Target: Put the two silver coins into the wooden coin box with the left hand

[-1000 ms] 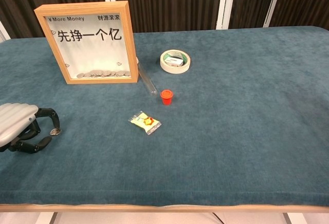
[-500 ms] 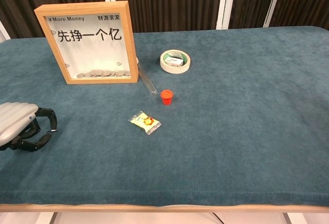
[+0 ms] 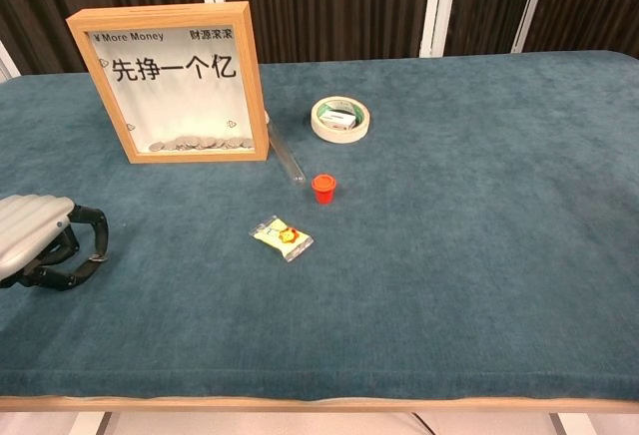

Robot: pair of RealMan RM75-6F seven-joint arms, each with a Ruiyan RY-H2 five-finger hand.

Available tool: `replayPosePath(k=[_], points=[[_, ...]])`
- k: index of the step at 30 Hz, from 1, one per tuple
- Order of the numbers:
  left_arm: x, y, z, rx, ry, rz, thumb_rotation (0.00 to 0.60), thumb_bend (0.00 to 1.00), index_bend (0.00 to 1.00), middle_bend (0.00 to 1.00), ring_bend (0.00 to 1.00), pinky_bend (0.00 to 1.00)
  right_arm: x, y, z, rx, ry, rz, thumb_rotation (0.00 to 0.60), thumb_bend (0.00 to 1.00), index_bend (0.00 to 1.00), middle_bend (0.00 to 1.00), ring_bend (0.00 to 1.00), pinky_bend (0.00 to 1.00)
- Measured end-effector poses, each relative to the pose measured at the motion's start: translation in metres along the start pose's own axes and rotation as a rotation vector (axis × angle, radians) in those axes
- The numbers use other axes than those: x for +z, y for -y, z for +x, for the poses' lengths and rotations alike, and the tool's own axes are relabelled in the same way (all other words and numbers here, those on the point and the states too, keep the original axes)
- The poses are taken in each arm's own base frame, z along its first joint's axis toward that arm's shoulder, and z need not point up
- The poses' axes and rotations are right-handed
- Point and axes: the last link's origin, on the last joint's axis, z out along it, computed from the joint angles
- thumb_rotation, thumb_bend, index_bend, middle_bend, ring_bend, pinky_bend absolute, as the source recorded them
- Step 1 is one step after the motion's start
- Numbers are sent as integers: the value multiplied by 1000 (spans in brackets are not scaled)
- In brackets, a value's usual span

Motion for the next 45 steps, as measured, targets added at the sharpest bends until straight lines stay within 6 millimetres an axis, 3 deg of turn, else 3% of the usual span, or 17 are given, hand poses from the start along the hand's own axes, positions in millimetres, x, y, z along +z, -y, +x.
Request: replayPosePath(k=[16, 26, 34, 40, 45], points=[[-2, -1, 4, 4, -7, -10, 600, 391, 553, 1000, 1000, 1000, 0, 0, -1, -2, 3, 0, 600, 147, 0, 0, 0, 0], [0, -1, 3, 3, 0, -2, 600, 538, 650, 1000, 1000, 1000, 1, 0, -1, -3, 4, -2, 600, 147, 0, 0, 0, 0], [1, -1, 9, -34, -13, 0, 600, 540, 668, 1000, 1000, 1000, 0, 0, 0, -1, 2, -3, 600, 147, 0, 0, 0, 0], [6, -2, 37, -121, -20, -4, 600, 548, 685, 1000, 1000, 1000, 0, -1, 0, 0, 4, -6, 600, 147, 0, 0, 0, 0], [16, -6, 93, -204, -66, -12, 600, 546, 684, 1000, 1000, 1000, 1, -1, 0, 1, 7, -6, 600, 147, 0, 0, 0, 0]])
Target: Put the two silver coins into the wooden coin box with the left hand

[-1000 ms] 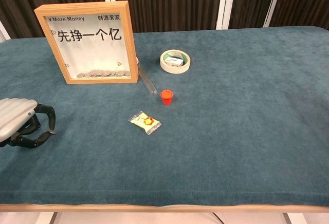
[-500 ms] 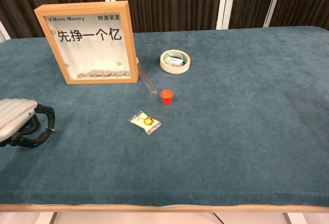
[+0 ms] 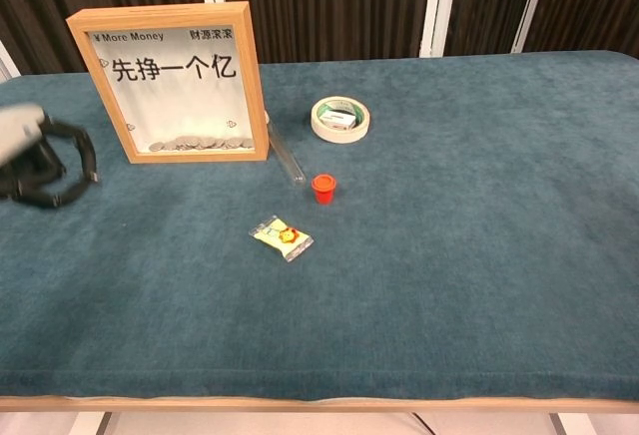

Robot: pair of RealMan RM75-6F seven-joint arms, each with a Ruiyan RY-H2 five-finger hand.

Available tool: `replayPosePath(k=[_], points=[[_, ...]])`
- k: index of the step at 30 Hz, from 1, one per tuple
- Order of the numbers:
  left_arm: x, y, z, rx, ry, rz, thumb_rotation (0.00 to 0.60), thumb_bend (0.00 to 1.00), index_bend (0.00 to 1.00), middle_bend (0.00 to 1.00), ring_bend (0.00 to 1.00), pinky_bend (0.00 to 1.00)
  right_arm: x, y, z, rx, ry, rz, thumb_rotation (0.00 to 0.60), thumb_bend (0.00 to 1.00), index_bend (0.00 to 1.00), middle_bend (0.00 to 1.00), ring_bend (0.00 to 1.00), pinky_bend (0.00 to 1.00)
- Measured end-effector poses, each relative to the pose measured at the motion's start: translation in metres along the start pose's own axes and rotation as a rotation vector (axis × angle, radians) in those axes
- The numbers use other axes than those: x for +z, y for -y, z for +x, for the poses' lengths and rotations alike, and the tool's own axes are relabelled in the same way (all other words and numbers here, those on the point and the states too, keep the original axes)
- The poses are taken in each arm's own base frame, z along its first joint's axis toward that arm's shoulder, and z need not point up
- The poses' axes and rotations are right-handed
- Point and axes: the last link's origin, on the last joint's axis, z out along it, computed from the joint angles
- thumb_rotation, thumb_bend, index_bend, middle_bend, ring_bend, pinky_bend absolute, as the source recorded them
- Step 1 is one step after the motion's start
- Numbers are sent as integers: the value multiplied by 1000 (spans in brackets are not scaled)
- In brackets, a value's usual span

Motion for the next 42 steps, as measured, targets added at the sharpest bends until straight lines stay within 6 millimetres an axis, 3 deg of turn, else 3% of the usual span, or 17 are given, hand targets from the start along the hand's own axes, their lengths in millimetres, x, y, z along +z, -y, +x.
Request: replayPosePath(k=[4, 9, 15, 22, 30, 42], points=[[19, -7, 53, -40, -51, 23, 600, 540, 684, 1000, 1000, 1000, 2, 1, -1, 2, 4, 1, 600, 147, 0, 0, 0, 0], [51, -20, 104, -73, -113, 73, 600, 541, 686, 1000, 1000, 1000, 5, 0, -2, 5, 16, -4, 600, 146, 0, 0, 0, 0], [88, -41, 141, -89, -149, 98, 600, 544, 685, 1000, 1000, 1000, 6, -2, 1, 21, 10, -12, 600, 147, 0, 0, 0, 0], [128, -43, 151, -95, -137, 166, 600, 542, 684, 1000, 1000, 1000, 5, -7, 5, 38, 7, -19, 600, 146, 0, 0, 0, 0], [160, -42, 150, -111, -128, 223, 600, 541, 686, 1000, 1000, 1000, 5, -15, 10, 49, -8, -46, 600, 147, 0, 0, 0, 0], [173, -46, 132, -116, -81, 239, 600, 535, 688, 1000, 1000, 1000, 6, -17, 11, 53, -6, -52, 600, 147, 0, 0, 0, 0]])
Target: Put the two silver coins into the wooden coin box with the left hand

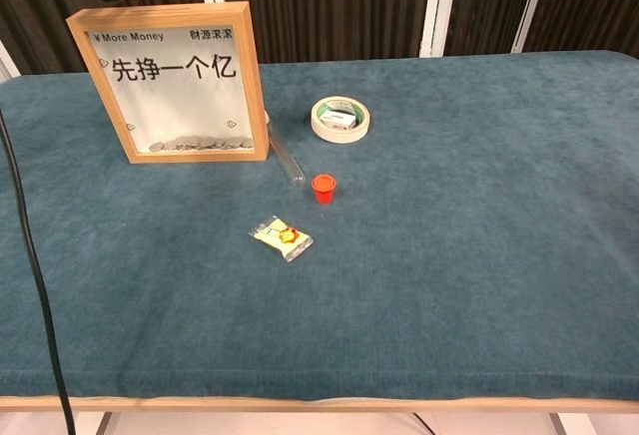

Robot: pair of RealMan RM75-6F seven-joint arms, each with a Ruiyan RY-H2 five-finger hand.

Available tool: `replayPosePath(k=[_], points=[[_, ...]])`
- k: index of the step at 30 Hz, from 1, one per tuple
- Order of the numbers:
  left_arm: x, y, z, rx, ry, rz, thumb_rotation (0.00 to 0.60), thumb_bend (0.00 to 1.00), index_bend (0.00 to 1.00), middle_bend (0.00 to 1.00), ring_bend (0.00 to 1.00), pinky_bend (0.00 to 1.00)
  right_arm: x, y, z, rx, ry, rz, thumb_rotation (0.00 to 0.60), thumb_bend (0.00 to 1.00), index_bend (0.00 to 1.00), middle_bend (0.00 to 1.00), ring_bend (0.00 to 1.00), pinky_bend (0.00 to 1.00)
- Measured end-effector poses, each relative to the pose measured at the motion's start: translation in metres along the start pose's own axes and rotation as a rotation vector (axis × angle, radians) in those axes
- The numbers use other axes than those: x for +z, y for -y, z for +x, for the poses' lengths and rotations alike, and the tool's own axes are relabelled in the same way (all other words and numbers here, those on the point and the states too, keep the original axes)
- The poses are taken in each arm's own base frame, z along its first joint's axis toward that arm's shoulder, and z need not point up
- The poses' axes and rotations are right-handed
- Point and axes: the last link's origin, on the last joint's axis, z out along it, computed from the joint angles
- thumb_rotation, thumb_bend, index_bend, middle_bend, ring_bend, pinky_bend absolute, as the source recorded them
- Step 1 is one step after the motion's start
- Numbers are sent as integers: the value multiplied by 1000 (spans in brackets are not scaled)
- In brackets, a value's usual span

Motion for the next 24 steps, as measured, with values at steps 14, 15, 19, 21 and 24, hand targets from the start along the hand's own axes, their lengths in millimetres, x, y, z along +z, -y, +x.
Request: replayPosePath(k=[14, 15, 19, 21, 24], points=[[-4, -9, -12, 1, 19, -2, 600, 520, 686, 1000, 1000, 1000, -1, -1, 3, 14, -7, 5, 600, 147, 0, 0, 0, 0], [-4, -10, -12, 1, 18, -4, 600, 520, 685, 1000, 1000, 1000, -1, -1, 4, 14, -7, 5, 600, 147, 0, 0, 0, 0], [-5, -13, -13, 1, 15, -9, 600, 519, 685, 1000, 1000, 1000, -1, -2, 4, 17, -10, 4, 600, 147, 0, 0, 0, 0], [-5, -15, -14, 0, 15, -9, 600, 518, 685, 1000, 1000, 1000, -2, -2, 5, 17, -10, 4, 600, 147, 0, 0, 0, 0], [-4, -16, -17, 3, 21, -10, 600, 518, 684, 1000, 1000, 1000, -2, -2, 5, 18, -11, 4, 600, 147, 0, 0, 0, 0]])
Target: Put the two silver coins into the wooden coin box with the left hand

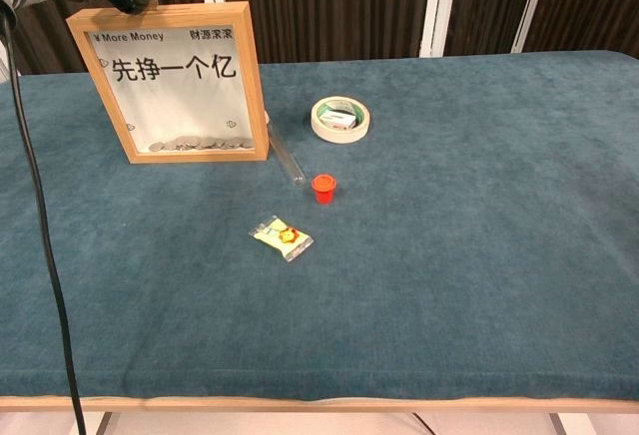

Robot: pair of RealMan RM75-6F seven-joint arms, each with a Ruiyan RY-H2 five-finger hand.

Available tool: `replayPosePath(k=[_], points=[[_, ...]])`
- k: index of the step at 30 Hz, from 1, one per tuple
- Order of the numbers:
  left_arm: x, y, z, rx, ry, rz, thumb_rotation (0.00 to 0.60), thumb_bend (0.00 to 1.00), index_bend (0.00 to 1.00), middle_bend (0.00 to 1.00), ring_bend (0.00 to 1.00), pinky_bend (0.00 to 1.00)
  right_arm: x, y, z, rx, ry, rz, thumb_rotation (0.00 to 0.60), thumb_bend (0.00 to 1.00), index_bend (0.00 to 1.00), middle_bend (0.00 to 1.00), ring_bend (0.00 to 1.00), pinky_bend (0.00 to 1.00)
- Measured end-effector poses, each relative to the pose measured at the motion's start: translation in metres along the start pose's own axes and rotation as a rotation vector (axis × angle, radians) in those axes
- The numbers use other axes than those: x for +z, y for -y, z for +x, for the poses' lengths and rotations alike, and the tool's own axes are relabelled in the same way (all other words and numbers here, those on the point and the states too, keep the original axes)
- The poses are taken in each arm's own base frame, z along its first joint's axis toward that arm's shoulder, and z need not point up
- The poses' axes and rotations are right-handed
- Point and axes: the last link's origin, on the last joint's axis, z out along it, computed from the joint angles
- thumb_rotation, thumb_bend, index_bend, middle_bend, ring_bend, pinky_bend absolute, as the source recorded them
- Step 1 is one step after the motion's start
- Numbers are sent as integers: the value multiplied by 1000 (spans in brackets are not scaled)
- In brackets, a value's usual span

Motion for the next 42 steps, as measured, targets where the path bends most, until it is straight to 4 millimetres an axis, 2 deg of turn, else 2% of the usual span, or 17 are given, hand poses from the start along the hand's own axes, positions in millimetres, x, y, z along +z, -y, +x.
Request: replayPosePath(k=[12, 31, 42], points=[[3, -1, -4, 8, -2, 4, 600, 508, 672, 1000, 1000, 1000, 1, -1, 1, 2, 0, -4, 600, 147, 0, 0, 0, 0], [0, 0, -4, 24, 0, -7, 600, 436, 525, 1000, 1000, 1000, 0, 0, 1, 1, -1, -1, 600, 147, 0, 0, 0, 0], [-3, -4, 1, 13, -26, -33, 600, 431, 452, 1000, 1000, 1000, 1, 0, 1, 0, -2, -1, 600, 147, 0, 0, 0, 0]])
